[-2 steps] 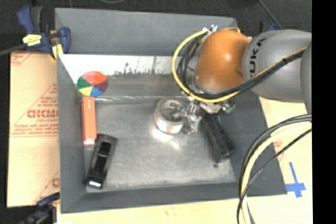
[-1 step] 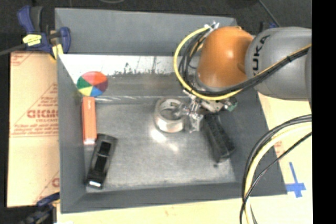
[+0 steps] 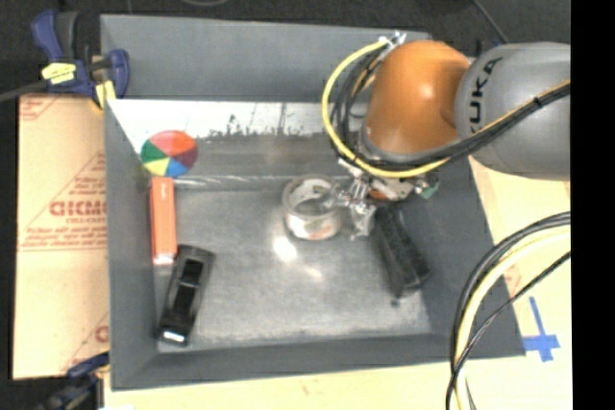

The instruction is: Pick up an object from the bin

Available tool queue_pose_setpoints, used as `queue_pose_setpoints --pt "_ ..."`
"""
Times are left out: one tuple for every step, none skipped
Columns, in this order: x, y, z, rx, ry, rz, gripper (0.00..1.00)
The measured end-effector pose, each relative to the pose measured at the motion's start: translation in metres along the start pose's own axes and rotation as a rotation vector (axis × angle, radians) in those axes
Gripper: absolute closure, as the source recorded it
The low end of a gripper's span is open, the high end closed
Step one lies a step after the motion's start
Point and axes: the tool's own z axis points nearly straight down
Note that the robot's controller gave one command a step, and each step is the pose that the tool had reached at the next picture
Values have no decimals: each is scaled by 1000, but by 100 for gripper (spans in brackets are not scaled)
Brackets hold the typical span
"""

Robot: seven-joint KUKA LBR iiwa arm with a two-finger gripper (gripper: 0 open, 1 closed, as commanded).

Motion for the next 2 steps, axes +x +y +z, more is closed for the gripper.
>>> queue_pose_setpoints --pt "0 0 -18 1 0 0 100" --pt "-1 -1 -32 5 -3 2 100"
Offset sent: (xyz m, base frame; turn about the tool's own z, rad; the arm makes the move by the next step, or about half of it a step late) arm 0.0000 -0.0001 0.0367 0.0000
